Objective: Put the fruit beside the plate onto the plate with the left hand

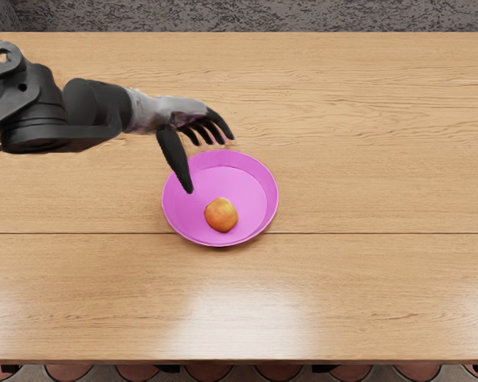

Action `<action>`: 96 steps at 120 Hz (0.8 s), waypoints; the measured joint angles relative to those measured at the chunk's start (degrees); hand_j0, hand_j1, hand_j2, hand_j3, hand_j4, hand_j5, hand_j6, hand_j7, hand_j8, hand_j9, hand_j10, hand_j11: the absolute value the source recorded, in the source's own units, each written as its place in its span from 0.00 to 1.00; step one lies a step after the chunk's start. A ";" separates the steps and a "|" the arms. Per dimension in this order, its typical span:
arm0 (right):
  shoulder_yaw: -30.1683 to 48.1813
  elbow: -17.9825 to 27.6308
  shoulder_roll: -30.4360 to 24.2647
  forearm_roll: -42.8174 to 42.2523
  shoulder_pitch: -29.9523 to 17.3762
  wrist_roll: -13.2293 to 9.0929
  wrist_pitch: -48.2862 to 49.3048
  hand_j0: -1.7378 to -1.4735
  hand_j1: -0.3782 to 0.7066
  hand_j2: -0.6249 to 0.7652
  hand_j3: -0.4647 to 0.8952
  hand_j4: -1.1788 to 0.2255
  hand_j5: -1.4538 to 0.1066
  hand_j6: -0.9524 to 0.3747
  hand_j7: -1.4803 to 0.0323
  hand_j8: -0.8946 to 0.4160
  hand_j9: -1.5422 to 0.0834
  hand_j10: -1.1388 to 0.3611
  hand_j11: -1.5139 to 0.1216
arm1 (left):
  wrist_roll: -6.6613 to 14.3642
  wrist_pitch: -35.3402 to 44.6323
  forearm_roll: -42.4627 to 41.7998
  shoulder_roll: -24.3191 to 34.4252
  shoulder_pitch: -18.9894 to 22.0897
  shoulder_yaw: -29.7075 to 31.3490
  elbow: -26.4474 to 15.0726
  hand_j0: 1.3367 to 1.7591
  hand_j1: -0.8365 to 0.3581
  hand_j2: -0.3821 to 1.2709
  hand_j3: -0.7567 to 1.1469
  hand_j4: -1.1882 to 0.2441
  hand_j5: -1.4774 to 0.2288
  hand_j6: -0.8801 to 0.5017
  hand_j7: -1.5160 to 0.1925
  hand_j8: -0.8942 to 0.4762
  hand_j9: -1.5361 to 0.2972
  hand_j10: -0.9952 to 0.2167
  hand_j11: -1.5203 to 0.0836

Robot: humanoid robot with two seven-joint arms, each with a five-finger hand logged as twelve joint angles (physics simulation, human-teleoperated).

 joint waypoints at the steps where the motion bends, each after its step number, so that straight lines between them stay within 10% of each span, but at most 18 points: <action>1: 0.00 0.00 0.00 0.00 0.00 0.00 0.00 0.30 0.03 0.45 0.34 0.84 0.93 0.72 0.98 0.68 0.95 0.76 0.93 | 0.00 -0.57 -0.96 0.61 0.44 -0.91 0.05 0.76 0.74 0.31 0.40 0.64 0.65 0.44 0.67 0.49 0.64 0.63 0.72; 32: 0.00 0.00 0.00 0.01 0.00 0.00 0.00 0.30 0.03 0.45 0.34 0.84 0.93 0.72 0.98 0.68 0.95 0.76 0.93 | 0.00 -14.32 -26.83 3.45 10.90 -17.69 9.06 0.76 0.90 0.26 0.40 0.76 0.79 0.57 0.81 0.59 0.77 0.75 0.87; 55: 0.00 0.00 0.00 0.00 0.00 0.00 0.00 0.30 0.03 0.45 0.34 0.84 0.93 0.72 0.98 0.68 0.95 0.76 0.93 | 0.00 -15.58 -37.85 3.36 25.82 -27.00 15.24 0.76 0.95 0.24 0.40 0.79 0.83 0.60 0.85 0.62 0.80 0.78 0.91; 76: 0.03 0.00 0.00 0.00 0.18 0.00 0.00 0.30 0.03 0.45 0.34 0.84 0.93 0.72 0.98 0.68 0.95 0.76 0.93 | 0.00 -15.79 -45.08 3.17 28.79 -30.23 28.80 0.76 0.96 0.24 0.40 0.81 0.84 0.61 0.86 0.63 0.82 0.80 0.92; 96: 0.00 0.01 0.00 -0.01 0.32 0.00 0.00 0.30 0.03 0.45 0.34 0.84 0.93 0.72 0.98 0.68 0.95 0.76 0.93 | 0.00 -15.83 -47.02 3.27 34.71 -30.98 33.37 0.76 0.97 0.24 0.40 0.81 0.85 0.62 0.87 0.64 0.82 0.80 0.93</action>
